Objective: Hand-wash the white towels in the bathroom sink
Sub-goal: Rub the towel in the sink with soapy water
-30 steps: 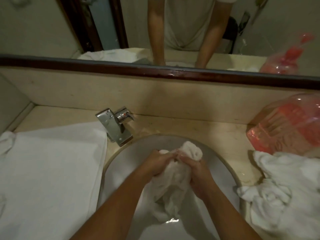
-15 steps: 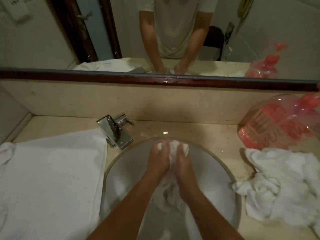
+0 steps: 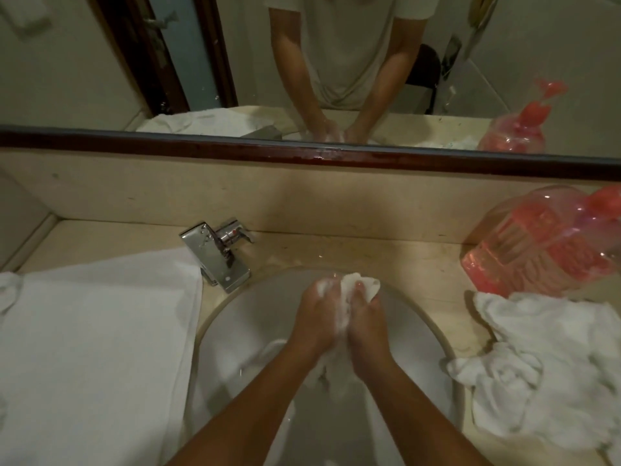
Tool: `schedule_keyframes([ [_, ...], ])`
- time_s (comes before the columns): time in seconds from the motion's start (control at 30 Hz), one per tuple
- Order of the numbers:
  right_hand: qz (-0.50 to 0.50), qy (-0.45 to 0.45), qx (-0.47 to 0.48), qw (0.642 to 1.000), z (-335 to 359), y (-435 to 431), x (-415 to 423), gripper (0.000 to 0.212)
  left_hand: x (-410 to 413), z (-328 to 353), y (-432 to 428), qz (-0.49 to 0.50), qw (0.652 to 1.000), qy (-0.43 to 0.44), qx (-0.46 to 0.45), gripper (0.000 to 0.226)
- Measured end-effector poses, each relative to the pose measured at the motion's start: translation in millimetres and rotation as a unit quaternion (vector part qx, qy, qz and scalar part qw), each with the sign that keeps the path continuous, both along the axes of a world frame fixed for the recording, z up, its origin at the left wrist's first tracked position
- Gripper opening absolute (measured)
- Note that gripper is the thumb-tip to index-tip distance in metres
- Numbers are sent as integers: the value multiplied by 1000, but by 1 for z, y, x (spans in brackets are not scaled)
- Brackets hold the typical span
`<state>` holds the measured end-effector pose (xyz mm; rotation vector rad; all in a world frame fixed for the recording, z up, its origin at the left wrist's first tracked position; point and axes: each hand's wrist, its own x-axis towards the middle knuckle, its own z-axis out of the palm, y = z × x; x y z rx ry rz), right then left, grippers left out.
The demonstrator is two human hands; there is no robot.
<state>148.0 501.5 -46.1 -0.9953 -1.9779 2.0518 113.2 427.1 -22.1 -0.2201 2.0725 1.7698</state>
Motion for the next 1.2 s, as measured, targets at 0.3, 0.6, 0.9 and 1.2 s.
schedule_keyframes([
  [0.3, 89, 30, 126, 987, 0, -16, 33, 49, 1, 2, -13, 25, 980, -124, 152, 72],
  [0.6, 71, 71, -113, 988, 47, 10, 26, 58, -12, 33, -50, -197, 977, 82, 2, 26],
  [0.9, 167, 110, -58, 978, 146, 38, 32, 48, -11, 77, -56, -91, 965, 246, 5, 58],
  [1.2, 246, -43, -76, 965, 96, 94, 54, 35, -29, 70, -89, -159, 937, 224, -215, 50],
])
